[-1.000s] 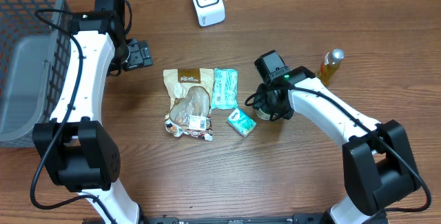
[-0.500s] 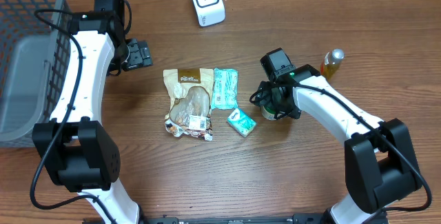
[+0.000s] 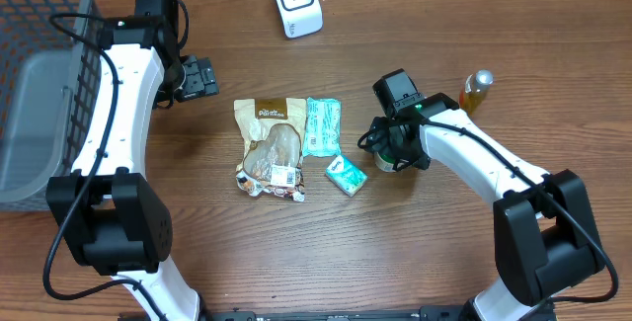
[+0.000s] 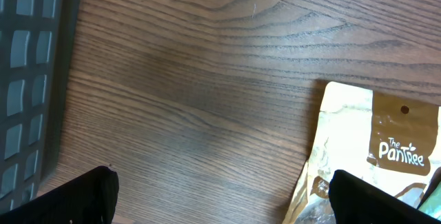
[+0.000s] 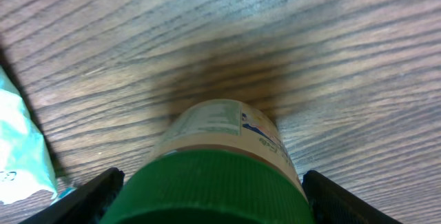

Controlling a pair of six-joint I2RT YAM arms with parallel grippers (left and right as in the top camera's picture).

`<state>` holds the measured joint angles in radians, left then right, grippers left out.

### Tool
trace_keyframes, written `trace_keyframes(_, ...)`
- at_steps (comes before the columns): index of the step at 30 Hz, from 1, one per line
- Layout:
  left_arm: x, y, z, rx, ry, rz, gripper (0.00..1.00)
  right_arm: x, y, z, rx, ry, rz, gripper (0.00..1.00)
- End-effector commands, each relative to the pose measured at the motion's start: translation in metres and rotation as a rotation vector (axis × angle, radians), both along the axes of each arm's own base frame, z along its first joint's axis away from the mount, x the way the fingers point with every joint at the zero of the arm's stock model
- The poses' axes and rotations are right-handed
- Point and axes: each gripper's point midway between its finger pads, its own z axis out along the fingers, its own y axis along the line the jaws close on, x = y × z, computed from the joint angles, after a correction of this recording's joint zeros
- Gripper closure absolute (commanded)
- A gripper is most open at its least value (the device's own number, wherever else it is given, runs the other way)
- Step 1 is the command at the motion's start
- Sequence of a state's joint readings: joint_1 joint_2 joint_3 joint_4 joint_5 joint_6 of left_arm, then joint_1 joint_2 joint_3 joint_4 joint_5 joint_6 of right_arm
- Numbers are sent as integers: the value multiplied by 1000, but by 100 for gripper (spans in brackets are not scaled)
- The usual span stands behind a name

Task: Scan the item barcode

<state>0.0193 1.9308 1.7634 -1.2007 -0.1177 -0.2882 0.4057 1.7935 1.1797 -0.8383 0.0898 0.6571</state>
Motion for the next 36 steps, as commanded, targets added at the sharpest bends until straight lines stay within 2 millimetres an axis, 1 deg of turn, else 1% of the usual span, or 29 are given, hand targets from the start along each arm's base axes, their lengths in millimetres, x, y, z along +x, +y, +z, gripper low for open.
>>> trace_keyframes(1, 3, 0, 11, 14, -31, -8, 0, -8, -5, -10, -17, 25, 0, 21)
trace_keyframes(4, 3, -1, 11, 14, -31, -8, 0, -8, -4, -12, -9, 23, 1, 23)
trace_keyframes(6, 3, -1, 11, 14, -31, -9, 0, -8, -4, -12, -9, 22, 1, 28)
trace_keyframes(7, 3, -1, 11, 14, -31, -9, 1, -8, -4, -12, -8, 22, 1, 32)
trace_keyframes(11, 3, -1, 11, 14, -31, -9, 0, -3, -2, -7, -3, 7, 2, 40)
trace_keyframes(14, 3, 0, 11, 14, -31, -8, 0, 5, 1, -1, 5, -16, 9, 39)
trace_keyframes(16, 3, 0, 11, 14, -31, -7, 0, 5, 2, 0, 7, -19, 9, 36)
trace_keyframes(17, 3, 0, 11, 14, -31, -7, 0, 6, 2, 0, 7, -19, 9, 36)
trace_keyframes(19, 3, 0, 11, 14, -31, -7, 1, 7, 2, 1, 7, -21, 11, 42)
trace_keyframes(20, 3, 0, 11, 14, -31, -8, 0, 8, 2, 4, 6, -23, 23, 48)
trace_keyframes(23, 3, -1, 11, 14, -31, -8, 0, 11, 1, 20, 2, -16, 26, 51)
trace_keyframes(26, 3, -1, 11, 14, -31, -8, 0, 12, -3, 47, 18, 14, 8, 53)
trace_keyframes(30, 3, -1, 11, 14, -31, -8, 0, 3, 1, 80, 138, 101, -19, 53)
trace_keyframes(33, 3, -1, 11, 14, -31, -8, 0, -8, 13, 95, 277, 180, -25, 58)
trace_keyframes(36, 3, -1, 11, 14, -31, -8, 1, -23, 40, 109, 486, 253, 69, 62)
